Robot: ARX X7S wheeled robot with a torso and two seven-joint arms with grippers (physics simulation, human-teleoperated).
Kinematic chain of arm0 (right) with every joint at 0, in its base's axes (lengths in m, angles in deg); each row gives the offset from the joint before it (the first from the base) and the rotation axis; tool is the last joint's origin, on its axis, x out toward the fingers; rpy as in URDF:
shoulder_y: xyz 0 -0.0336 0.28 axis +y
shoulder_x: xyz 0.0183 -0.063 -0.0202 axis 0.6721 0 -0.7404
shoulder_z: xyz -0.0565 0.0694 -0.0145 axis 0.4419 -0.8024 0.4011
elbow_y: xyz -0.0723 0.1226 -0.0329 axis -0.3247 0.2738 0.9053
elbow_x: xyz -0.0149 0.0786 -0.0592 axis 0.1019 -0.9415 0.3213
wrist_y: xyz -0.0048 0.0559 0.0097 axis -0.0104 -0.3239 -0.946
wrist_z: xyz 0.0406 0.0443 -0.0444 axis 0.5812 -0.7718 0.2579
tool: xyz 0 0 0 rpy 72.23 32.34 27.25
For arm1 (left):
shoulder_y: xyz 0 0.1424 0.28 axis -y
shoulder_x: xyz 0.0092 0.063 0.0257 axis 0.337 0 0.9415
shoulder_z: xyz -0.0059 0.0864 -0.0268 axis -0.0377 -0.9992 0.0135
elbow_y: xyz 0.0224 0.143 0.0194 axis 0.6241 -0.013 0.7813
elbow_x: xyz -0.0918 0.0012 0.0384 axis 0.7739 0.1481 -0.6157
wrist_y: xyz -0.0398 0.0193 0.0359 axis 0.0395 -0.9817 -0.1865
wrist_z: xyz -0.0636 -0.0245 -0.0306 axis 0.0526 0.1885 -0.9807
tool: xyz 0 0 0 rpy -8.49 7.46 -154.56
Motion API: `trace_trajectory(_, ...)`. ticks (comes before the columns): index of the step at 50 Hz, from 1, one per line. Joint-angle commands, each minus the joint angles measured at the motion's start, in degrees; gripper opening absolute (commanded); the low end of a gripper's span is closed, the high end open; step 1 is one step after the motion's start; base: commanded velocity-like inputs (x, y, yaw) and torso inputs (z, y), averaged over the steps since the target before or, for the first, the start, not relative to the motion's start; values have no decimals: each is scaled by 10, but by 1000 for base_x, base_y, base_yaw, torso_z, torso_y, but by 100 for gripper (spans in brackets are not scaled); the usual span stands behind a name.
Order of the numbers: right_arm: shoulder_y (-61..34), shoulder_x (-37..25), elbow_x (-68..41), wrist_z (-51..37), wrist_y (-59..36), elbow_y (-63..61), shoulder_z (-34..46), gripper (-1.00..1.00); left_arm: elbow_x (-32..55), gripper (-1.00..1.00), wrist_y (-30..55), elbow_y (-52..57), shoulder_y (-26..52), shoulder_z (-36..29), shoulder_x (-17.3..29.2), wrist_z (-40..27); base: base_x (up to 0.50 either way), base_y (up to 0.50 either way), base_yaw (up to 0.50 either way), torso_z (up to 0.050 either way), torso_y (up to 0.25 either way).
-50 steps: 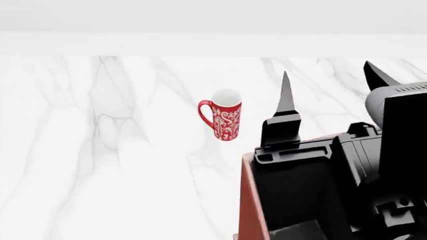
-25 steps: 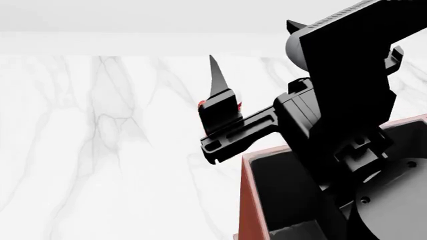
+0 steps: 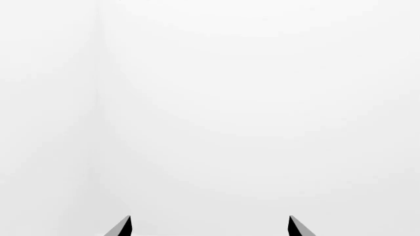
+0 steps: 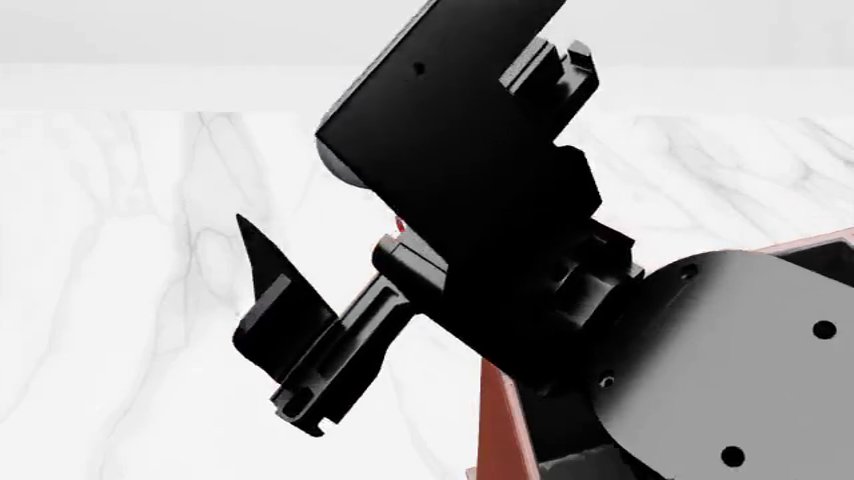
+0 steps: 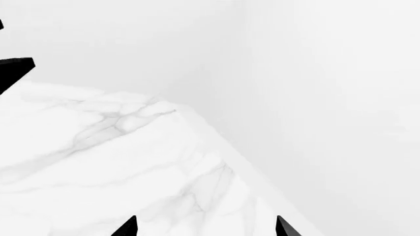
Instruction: Pick up the book and place it in the left compartment of the caddy.
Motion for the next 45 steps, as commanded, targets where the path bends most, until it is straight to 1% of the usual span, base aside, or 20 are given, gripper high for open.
trace_trajectory(1, -52, -8, -2, 54, 1, -11, 88, 100, -2, 100, -10, -8, -7, 9, 10, 3, 0, 0, 0, 0, 0)
trace_trajectory(6, -52, -7, 7, 82, 15, -15, 134, 100, 3, 100, -11, -11, -9, 21, 13, 2, 0, 0, 0, 0, 0)
trace_trajectory(9, -51, -19, 50, 110, 61, -20, 172, 100, 7, 100, -10, -12, -8, 25, 14, 0, 0, 0, 0, 0, 0)
trace_trajectory(12, -49, -16, 58, 126, 78, -5, 183, 100, 7, 100, -12, -12, -10, 27, 15, 0, 0, 0, 0, 0, 0)
trace_trajectory(20, -60, -6, 73, 190, 101, 36, 243, 100, 2, 100, -22, -15, -19, 30, 21, 8, 0, 0, 0, 0, 0)
trace_trajectory(25, -55, 0, 101, 205, 129, 45, 274, 100, 11, 100, -25, -14, -19, 38, 21, 10, 0, 0, 0, 0, 0)
trace_trajectory(26, -54, 3, 105, 209, 130, 49, 284, 100, -1, 100, -40, -18, -28, 34, 15, 16, 0, 0, 0, 0, 0)
trace_trajectory(35, -49, 9, 122, 242, 157, 69, 322, 100, -9, 100, -49, -19, -33, 26, 12, 17, 0, 0, 0, 0, 0)
trace_trajectory(45, -50, 14, 118, 252, 157, 77, 334, 100, -7, 100, -52, -19, -35, 27, 13, 15, 0, 0, 0, 0, 0)
